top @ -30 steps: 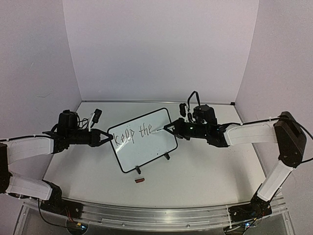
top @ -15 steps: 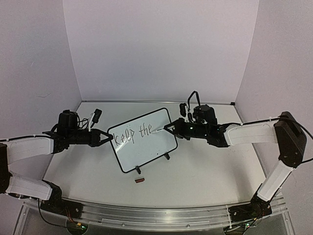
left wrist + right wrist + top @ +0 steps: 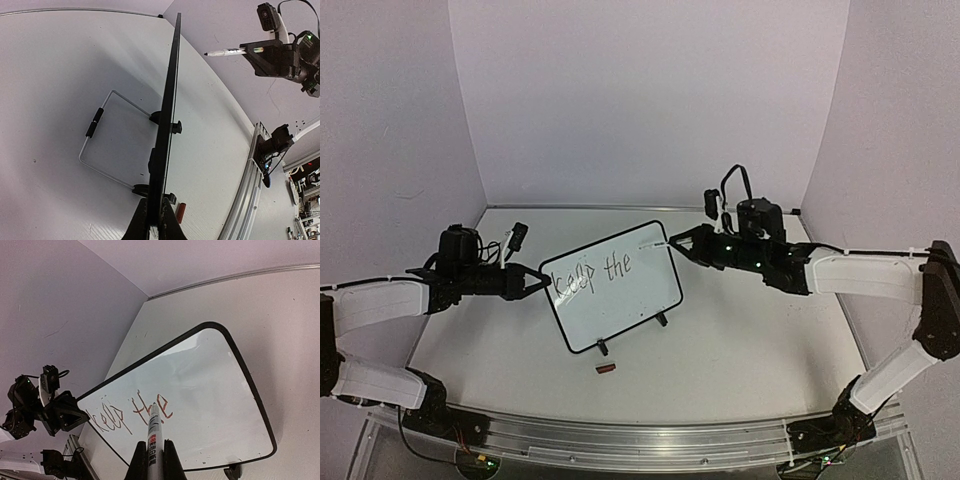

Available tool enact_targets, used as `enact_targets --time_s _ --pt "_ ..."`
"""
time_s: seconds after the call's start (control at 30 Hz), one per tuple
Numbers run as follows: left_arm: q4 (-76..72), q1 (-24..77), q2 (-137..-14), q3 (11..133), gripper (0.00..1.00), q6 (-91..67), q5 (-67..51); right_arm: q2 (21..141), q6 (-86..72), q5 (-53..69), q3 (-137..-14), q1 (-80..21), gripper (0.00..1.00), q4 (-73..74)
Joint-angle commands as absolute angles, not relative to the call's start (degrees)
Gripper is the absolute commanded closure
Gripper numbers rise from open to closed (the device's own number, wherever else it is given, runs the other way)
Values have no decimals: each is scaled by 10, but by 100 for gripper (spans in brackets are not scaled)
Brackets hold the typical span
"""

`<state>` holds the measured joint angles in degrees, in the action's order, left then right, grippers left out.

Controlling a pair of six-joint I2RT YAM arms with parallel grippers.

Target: Write a sentence on the whiteboard

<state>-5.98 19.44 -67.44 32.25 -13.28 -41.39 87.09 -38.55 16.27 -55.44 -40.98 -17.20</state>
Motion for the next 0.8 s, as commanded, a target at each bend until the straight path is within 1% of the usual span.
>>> enact_targets --time_s 0.0,0.33,0.77 --pt "-52 190 -662 338 100 -108 -373 831 -361 155 -561 -398 100 -153" --pt "-54 190 -663 340 100 -111 -373 821 -346 213 -562 -363 100 -151" --pt "-50 190 -668 341 100 -108 -373 898 -352 281 -607 -342 100 -188"
